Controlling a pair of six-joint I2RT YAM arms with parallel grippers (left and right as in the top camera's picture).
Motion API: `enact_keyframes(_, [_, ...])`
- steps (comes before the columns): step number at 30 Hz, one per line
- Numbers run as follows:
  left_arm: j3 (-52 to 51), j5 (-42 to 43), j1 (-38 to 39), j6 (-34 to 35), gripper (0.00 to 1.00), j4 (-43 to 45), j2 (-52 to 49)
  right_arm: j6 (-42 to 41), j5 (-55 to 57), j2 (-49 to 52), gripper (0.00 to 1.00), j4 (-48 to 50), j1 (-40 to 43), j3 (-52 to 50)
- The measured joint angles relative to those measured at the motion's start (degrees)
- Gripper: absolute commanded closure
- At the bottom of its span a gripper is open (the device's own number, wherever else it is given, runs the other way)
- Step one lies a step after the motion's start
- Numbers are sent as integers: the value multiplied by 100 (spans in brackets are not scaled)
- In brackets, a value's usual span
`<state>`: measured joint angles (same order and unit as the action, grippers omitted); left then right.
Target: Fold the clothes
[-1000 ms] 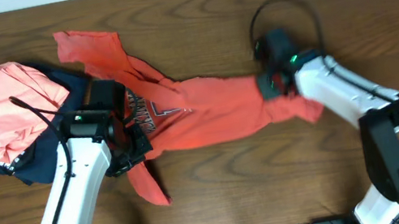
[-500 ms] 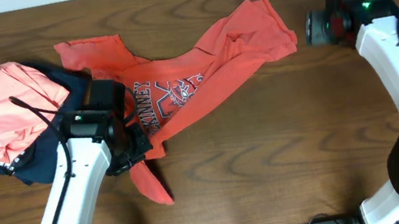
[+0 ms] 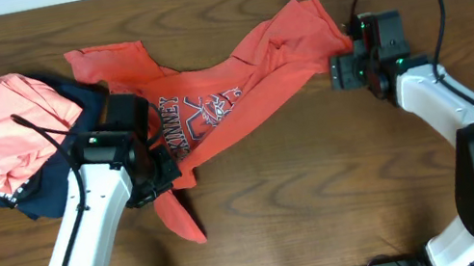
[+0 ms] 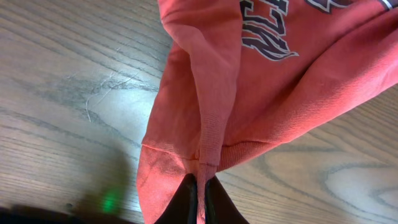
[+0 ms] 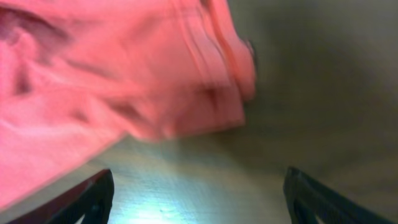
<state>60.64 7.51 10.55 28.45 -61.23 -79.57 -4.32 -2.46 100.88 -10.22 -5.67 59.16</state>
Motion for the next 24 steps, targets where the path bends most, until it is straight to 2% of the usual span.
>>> enact_keyframes(5, [0,2,0,2,93,-2,0,26,-107,131,15,994,-26,-234])
enact_keyframes(11, [0,2,0,0,94,0,0,26,-149,861,13,1478,-26,-236])
enact_keyframes(14, [0,2,0,0,94,-2,0,61,-140,1172,17,1746,-26,-271])
enact_keyframes(15, [0,0,0,0,94,0,0,48,-168,1207,23,1825,-26,-254])
enact_keyframes(16, [0,2,0,0,94,2,0,46,-170,1235,33,1882,-26,-254])
enact_keyframes(19, [0,2,0,0,94,15,0,20,-188,1266,91,1928,-24,-247])
enact_keyframes(20, [0,2,0,0,94,24,0,17,-190,1266,99,1904,-24,-247])
enact_keyframes(24, [0,2,0,0,94,81,0,-39,-203,1169,99,1504,-31,-208])
